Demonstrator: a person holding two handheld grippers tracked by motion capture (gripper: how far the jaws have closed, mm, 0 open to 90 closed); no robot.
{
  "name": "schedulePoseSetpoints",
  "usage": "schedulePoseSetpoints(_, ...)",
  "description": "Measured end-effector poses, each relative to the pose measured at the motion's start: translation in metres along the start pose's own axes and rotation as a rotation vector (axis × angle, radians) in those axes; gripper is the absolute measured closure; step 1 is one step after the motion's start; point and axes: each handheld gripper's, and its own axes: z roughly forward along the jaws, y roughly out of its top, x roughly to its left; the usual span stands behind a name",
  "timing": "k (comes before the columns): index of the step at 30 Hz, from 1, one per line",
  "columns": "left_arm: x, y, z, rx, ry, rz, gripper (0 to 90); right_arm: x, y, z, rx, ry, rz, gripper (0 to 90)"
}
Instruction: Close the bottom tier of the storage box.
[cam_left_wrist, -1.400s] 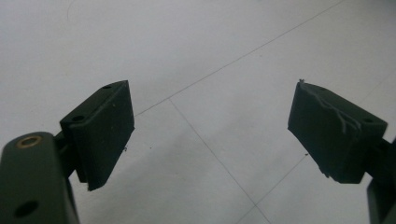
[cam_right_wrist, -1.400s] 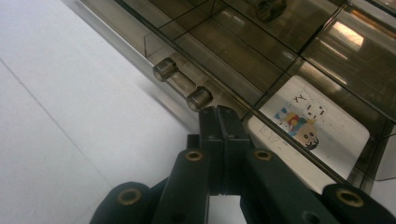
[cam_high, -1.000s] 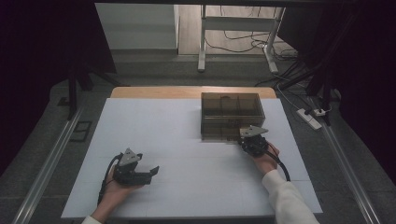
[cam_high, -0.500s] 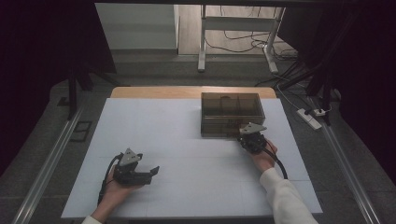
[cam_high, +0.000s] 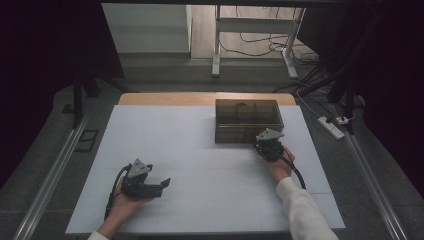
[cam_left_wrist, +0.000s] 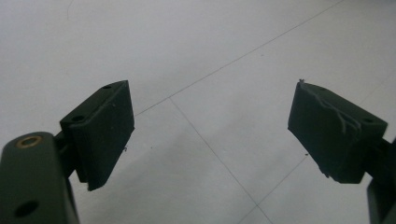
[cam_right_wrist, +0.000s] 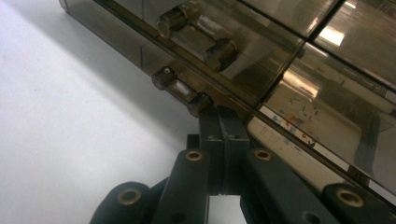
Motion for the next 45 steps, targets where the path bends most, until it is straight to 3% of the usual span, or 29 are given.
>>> schedulePoseSetpoints(15, 0.001, 0.0, -0.001, -0.006, 0.001, -0.002, 14.6, -0.001, -0.001, -0.001, 0.0, 0.002, -0.002, 89.2)
schedulePoseSetpoints(34, 0.0, 0.0, -0.003, -0.01, 0.001, 0.002, 14.6, 0.003, -0.011, -0.04, -0.036, 0.098, 0.01, 88.8)
schedulePoseSetpoints(40, -0.001, 0.0, -0.003, -0.01, -0.001, 0.005, 14.6, -0.001, -0.021, -0.058, -0.074, 0.137, 0.07, 61.0)
schedulePoseSetpoints(45, -0.001, 0.0, -0.004, -0.009, -0.001, 0.006, 14.6, -0.002, -0.031, -0.071, -0.098, 0.161, 0.095, 47.8)
